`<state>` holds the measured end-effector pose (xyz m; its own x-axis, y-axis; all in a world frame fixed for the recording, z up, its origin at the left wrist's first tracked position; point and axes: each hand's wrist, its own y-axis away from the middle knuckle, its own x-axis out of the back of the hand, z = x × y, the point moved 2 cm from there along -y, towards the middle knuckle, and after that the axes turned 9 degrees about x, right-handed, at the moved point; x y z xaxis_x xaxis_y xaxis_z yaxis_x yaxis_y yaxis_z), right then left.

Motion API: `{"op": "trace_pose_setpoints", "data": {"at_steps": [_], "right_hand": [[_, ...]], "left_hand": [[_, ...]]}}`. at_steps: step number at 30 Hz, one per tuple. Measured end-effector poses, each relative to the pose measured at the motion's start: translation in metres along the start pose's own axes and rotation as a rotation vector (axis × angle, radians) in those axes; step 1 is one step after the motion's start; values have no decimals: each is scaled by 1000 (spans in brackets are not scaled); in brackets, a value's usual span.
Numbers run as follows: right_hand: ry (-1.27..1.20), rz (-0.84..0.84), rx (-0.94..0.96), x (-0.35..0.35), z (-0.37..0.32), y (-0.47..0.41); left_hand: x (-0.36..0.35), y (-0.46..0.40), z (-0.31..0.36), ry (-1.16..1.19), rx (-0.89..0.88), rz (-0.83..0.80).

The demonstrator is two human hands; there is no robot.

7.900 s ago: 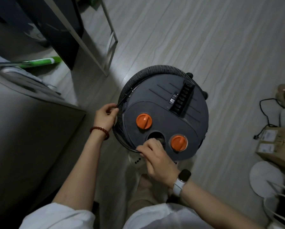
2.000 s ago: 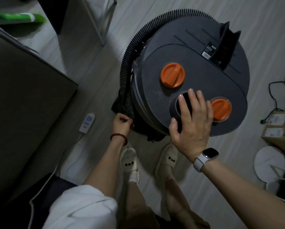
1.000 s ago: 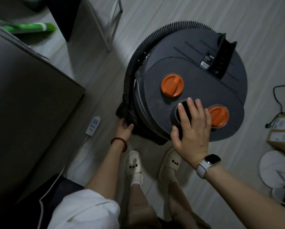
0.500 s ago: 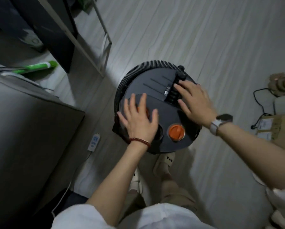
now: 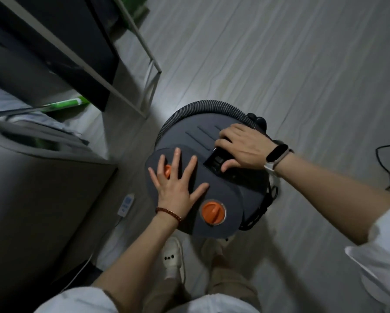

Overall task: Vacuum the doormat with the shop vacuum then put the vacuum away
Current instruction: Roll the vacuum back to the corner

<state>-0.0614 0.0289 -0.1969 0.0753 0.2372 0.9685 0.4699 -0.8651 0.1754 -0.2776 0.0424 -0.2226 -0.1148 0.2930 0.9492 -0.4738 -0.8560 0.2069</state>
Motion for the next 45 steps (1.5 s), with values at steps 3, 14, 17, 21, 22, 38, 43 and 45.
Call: {"op": "trace_pose_setpoints", "data": {"at_steps": [3,14,17,21,22,38,43,45], "right_hand": [[-26,-10,-158,-4,27,40],[-224,185,-1263,-32,69,222],[-284,169,-1458,-33,81,243],[-357,296,-1516,-36,99,253],[-335,331,-1524,-36,105,252],[-405,612,-1749,13,268,136],[-424,575,-1668,33,349,116],[-491,548,-1612,39,383,114]], "left_hand": [[-2,-31,37,-22,-165,-14],[2,-149,281,-319,-663,-255],[-24,-135,314,-126,-551,-340],[-43,-157,358,-41,-553,-305],[-45,-164,368,-52,-551,-264],[-18,-375,396,-44,-688,-121],[-7,-460,431,-19,-761,-114],[-2,-490,443,-14,-772,-149]]}}
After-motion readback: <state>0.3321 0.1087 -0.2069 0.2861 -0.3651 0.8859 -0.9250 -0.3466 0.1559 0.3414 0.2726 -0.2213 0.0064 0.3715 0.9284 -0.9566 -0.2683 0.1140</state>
